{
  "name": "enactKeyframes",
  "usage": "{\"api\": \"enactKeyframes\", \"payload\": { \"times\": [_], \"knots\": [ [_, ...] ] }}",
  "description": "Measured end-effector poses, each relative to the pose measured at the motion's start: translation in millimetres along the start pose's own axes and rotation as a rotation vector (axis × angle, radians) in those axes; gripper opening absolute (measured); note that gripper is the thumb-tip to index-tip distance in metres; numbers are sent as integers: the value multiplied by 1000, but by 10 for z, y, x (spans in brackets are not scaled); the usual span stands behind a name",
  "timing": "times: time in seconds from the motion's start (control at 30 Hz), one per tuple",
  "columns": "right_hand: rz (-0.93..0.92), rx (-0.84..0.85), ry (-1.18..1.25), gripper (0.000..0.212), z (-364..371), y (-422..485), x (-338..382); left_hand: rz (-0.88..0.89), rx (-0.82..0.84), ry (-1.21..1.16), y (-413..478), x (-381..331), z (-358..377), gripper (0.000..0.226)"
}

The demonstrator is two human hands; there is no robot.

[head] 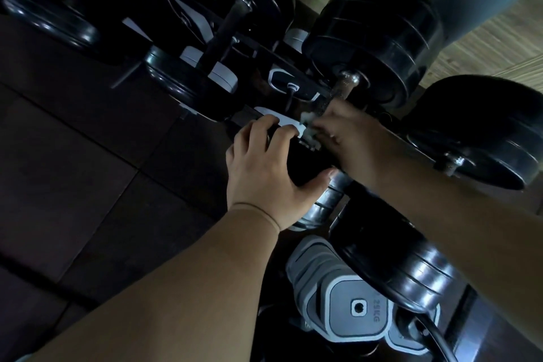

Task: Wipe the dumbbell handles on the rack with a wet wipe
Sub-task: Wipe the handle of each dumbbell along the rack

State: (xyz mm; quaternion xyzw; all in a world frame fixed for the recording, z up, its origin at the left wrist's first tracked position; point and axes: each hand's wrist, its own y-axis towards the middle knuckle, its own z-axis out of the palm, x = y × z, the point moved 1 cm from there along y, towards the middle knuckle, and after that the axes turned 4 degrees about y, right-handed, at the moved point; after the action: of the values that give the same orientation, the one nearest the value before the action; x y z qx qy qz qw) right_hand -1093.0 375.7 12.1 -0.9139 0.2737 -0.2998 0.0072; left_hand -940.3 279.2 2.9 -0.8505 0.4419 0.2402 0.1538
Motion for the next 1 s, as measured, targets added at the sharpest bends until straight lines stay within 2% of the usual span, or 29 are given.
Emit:
{"api": "enactKeyframes", "payload": {
  "times": [0.07,0.13,0.27,0.4,0.47,0.53,0.63,0.67,0.8,0.83,0.9,1.0],
  "knots": [
    [-45,58,28,34,-27,-15,24,-1,-1,-3,-2,3,2,78],
    [-23,27,-9,36,-100,75,-13,-2,-1,-4,-3,2,0,77],
    [96,-77,-54,24,-154,185,-70,-2,1,1,0,5,0,77],
    [-20,126,-37,27,-26,29,41,-8,9,-1,-4,2,-1,78],
    [-74,160,-28,25,-68,56,54,-8,11,2,-2,3,-1,77],
    [-21,78,-23,17,-174,147,0,-5,7,-1,-2,7,4,75],
    [99,-122,-91,20,-249,245,-146,-2,-12,-4,-5,12,8,74],
    [100,-138,-100,21,-224,230,-148,-1,-14,-3,-5,12,11,74],
    [-67,111,-14,20,-9,26,-17,-1,-4,1,0,17,15,76],
    [-89,118,-19,22,-7,13,-18,0,-2,3,2,17,13,77],
    [-27,-19,-7,20,-61,74,-96,3,-7,4,2,15,12,76],
    [194,-287,45,15,-140,170,-233,7,-15,2,-7,15,15,76]
  ]
}}
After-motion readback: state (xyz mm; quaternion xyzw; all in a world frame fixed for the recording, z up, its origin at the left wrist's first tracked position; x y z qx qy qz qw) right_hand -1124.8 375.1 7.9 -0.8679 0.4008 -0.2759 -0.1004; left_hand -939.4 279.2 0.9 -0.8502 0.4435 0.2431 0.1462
